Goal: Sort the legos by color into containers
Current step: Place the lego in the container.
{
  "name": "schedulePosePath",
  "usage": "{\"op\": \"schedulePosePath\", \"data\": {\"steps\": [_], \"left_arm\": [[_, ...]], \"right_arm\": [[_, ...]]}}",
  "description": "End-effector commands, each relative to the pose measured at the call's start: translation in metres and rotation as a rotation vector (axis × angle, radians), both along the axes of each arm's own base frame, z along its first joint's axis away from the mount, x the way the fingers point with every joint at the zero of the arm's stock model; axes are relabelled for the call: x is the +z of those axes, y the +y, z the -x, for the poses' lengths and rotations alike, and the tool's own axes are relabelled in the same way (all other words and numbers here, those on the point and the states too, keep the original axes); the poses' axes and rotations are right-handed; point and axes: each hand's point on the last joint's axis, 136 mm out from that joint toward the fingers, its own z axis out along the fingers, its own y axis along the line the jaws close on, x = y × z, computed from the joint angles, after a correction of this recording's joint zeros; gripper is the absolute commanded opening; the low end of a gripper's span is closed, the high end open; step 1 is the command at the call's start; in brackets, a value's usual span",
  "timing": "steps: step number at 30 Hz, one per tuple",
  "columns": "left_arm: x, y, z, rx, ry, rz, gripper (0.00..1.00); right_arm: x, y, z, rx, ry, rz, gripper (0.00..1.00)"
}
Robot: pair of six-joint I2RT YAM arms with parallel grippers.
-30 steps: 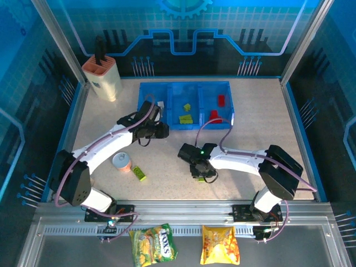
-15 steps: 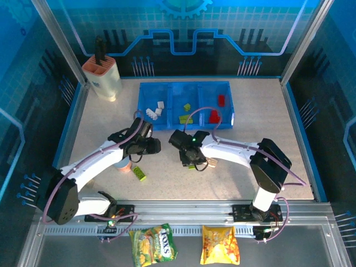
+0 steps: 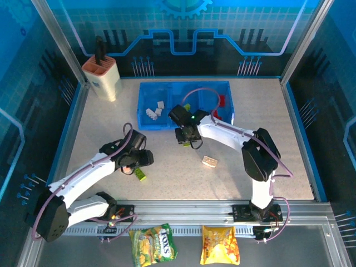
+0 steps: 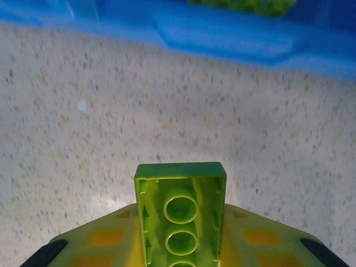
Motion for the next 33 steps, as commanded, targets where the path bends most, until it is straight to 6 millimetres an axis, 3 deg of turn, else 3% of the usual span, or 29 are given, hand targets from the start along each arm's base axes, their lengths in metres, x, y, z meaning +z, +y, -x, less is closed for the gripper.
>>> {"op": "schedulePosePath", "data": {"steps": [1, 10, 18, 27, 33], "left_arm": [[-0.011, 0.01, 0.024, 0.037, 0.079, -0.035, 0.48], [-0.021, 0.022, 0.047, 0.089, 0.157, -0.093, 0.51], [-0.028, 0.031, 0.058, 0.157, 0.205, -0.13, 0.58], [-0.038, 0.033, 0.063, 0.204, 0.237, -0.14, 0.64], [-0.044, 0.031, 0.061, 0.208, 0.239, -0.131, 0.66]], "right_arm": [[0.007, 0.002, -0.024, 0.035, -0.02, 0.003, 0.33], [0.024, 0.006, -0.09, 0.023, -0.107, -0.108, 0.29], [0.026, 0.007, -0.141, 0.017, -0.166, -0.207, 0.28], [0.015, 0.012, -0.183, 0.02, -0.205, -0.314, 0.28], [0.003, 0.026, -0.2, 0.05, -0.202, -0.368, 0.29]]}}
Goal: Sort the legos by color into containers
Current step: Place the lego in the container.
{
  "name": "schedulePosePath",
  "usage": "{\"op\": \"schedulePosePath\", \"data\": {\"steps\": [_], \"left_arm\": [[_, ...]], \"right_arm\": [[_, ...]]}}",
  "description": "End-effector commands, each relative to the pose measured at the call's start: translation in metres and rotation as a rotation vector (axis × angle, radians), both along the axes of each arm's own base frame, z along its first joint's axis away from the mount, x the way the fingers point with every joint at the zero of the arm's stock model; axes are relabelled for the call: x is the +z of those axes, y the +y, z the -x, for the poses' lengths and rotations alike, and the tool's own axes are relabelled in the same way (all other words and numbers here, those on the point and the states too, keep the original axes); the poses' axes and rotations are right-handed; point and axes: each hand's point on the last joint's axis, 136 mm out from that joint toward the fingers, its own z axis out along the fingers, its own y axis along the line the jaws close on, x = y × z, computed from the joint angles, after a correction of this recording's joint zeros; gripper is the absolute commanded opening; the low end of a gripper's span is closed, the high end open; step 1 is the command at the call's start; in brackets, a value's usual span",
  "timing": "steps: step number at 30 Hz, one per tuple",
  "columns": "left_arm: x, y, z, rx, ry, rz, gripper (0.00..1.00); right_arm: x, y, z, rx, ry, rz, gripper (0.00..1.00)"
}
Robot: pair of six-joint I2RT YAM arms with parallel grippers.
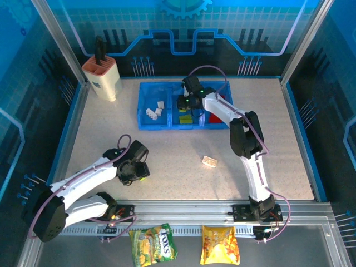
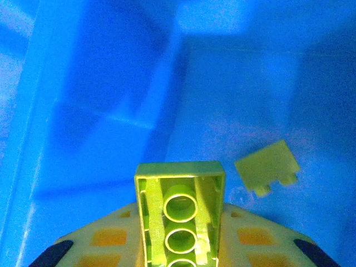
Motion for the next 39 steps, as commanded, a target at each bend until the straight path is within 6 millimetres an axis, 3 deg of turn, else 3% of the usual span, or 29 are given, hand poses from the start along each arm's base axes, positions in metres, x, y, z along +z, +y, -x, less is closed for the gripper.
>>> {"op": "schedulePosePath", "data": {"steps": [1, 8, 22, 33, 34, 39], "left_arm": [[-0.01, 0.004, 0.005, 0.016, 0.024, -0.025, 0.66], [-0.014, 0.004, 0.002, 0.014, 0.016, -0.029, 0.65], [-0.015, 0.003, -0.014, 0.021, -0.036, -0.049, 0.64], [-0.024, -0.001, -0.018, 0.005, -0.017, -0.051, 0.56], [-0.025, -0.001, -0.017, 0.005, -0.014, -0.052, 0.55], [-0.027, -0.003, -0.017, 0.001, -0.005, -0.048, 0.47]], "right_arm": [[-0.004, 0.016, -0.013, 0.053, -0.018, -0.055, 0.29], [-0.014, 0.021, -0.016, 0.064, -0.004, -0.061, 0.32], [-0.012, 0.018, -0.011, 0.074, 0.004, -0.052, 0.41], [-0.001, 0.015, -0.004, 0.08, -0.006, -0.048, 0.48], [0.013, 0.015, -0.004, 0.081, -0.029, -0.057, 0.48], [0.027, 0.011, 0.0, 0.083, -0.053, -0.06, 0.48]]}}
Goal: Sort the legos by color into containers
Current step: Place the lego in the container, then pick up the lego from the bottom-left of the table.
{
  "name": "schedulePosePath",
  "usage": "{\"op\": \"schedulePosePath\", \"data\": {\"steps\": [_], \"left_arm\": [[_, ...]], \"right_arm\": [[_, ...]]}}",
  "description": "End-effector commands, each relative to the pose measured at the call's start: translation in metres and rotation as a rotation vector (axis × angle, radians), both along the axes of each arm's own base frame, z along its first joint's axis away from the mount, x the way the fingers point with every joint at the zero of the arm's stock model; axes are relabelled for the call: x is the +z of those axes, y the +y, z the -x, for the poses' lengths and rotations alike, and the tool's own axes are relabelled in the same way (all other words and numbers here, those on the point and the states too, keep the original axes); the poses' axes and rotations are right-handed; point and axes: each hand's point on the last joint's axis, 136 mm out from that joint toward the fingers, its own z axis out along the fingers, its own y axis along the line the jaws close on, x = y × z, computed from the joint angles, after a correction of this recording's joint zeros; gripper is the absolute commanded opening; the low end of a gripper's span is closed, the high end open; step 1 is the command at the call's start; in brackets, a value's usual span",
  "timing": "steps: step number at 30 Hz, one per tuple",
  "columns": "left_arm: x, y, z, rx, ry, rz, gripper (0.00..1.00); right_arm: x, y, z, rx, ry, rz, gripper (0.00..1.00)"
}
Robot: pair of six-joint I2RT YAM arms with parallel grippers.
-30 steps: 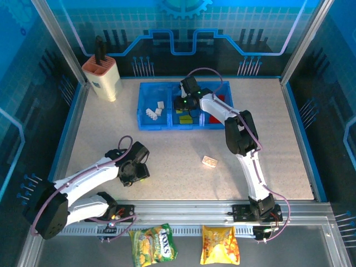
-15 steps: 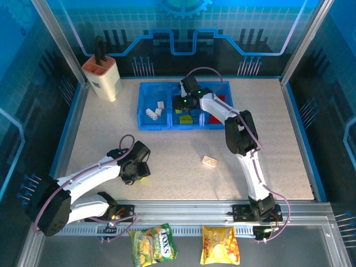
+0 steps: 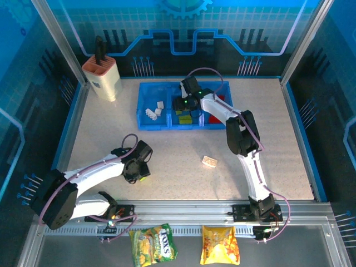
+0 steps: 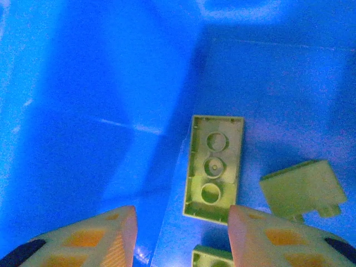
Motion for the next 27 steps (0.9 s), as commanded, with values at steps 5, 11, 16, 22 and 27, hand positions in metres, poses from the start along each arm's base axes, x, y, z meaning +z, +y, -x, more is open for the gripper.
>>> {"op": "schedulePosePath", "data": {"steps": [5, 11, 16, 22, 27], "left_arm": [[-0.002, -0.001, 0.001, -0.015, 0.009, -0.003, 0.42], [-0.002, -0.003, 0.0, -0.023, 0.007, 0.005, 0.38], [0.001, -0.005, -0.002, -0.035, 0.0, 0.014, 0.36], [0.01, -0.011, -0.009, -0.066, -0.025, 0.03, 0.36], [0.021, -0.021, -0.023, -0.102, -0.049, 0.041, 0.36]], "right_arm": [[0.053, -0.001, 0.006, 0.02, -0.086, -0.034, 0.47], [0.066, -0.004, 0.014, 0.019, -0.104, -0.035, 0.47], [0.074, -0.007, 0.021, 0.017, -0.114, -0.035, 0.46], [0.078, -0.016, 0.031, 0.007, -0.114, -0.024, 0.46], [0.078, -0.027, 0.043, -0.006, -0.111, 0.0, 0.46]]}}
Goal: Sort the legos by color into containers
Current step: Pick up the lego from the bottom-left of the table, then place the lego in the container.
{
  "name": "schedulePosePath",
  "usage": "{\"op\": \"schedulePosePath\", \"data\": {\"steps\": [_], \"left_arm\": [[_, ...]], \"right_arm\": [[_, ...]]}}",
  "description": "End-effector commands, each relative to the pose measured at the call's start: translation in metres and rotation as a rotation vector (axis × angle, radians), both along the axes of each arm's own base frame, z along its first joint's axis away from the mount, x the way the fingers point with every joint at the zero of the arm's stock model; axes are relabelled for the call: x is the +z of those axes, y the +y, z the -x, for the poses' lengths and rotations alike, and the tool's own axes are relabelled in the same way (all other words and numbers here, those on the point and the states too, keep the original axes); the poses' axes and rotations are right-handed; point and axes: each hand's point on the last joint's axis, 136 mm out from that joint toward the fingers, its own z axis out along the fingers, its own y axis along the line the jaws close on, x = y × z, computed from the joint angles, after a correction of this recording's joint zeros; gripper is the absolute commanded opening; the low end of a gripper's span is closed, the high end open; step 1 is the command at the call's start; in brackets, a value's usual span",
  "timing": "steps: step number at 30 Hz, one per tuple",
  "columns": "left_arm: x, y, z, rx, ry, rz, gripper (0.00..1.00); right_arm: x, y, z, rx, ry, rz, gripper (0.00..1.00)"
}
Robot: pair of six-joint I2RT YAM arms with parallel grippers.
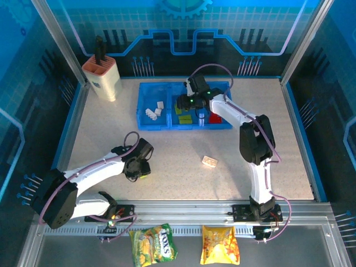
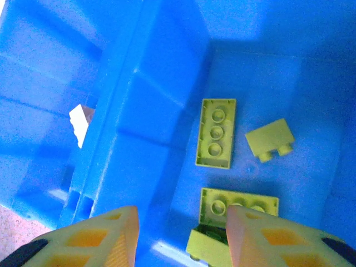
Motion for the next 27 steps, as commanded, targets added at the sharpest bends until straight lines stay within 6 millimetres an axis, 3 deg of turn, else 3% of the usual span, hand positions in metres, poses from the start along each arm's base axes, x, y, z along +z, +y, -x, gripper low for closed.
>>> {"op": "schedulePosePath", "data": {"steps": [1, 27], "left_arm": [[0.013, -0.014, -0.013, -0.054, -0.023, 0.025, 0.36], [0.078, -0.101, -0.123, -0.312, -0.181, 0.112, 0.36]], "right_arm": [[0.02, -0.006, 0.011, 0.003, -0.044, 0.015, 0.46], [-0.005, -0.103, 0.135, -0.144, 0.103, 0.2, 0.47]]}}
